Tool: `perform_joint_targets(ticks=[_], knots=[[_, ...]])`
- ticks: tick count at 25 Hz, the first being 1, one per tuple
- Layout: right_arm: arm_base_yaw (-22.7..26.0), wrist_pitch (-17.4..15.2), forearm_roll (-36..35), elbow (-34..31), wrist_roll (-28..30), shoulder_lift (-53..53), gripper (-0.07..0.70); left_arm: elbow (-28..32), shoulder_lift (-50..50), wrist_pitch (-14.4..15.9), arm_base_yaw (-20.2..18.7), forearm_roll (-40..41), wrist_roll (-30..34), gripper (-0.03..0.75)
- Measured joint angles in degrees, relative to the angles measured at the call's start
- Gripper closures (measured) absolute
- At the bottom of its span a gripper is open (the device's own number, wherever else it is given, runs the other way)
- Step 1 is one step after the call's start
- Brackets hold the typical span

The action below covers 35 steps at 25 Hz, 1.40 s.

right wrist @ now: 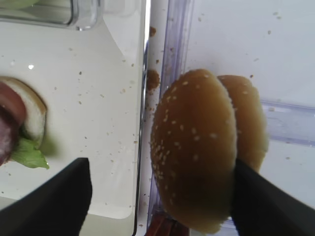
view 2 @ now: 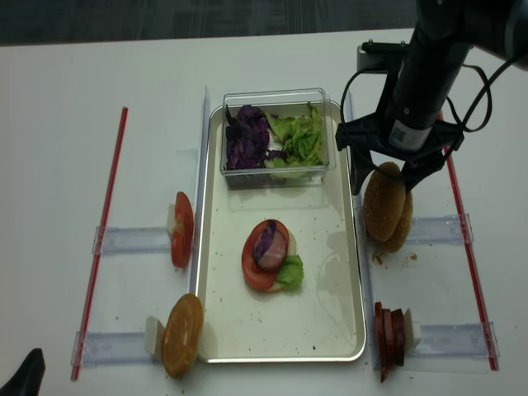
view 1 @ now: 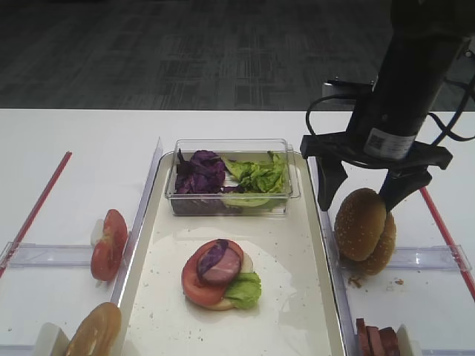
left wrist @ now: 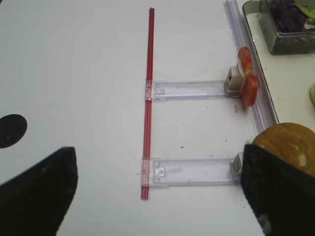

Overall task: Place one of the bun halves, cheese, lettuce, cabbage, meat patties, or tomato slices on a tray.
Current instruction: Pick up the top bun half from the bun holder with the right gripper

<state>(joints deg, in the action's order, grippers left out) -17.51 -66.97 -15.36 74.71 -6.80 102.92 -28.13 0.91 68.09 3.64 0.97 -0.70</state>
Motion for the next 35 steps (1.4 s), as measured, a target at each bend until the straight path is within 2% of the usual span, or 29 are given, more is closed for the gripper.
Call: perform_joint_targets(ticks=[15,25,31,35], knots=[[0.00,-0.81,-1.74,0.12,0.40,2.26,0.066,0.00,0.00,0.00,0.00,0.00,0.00,0.097],[0.00,-0.89,-0.01,0.22,0.40,2.26,0.216,0.00,0.00,0.00,0.00,0.00,0.00,0.097],[0.00,-0.89,0.27,0.22,0.30,2.26,0.372,0.00,0.00,0.00,0.00,0.00,0.00,0.097],[0.00,-0.89,0.36,0.22,0.30,2.26,0.414,0.00,0.00,0.00,0.00,0.00,0.00,0.097]])
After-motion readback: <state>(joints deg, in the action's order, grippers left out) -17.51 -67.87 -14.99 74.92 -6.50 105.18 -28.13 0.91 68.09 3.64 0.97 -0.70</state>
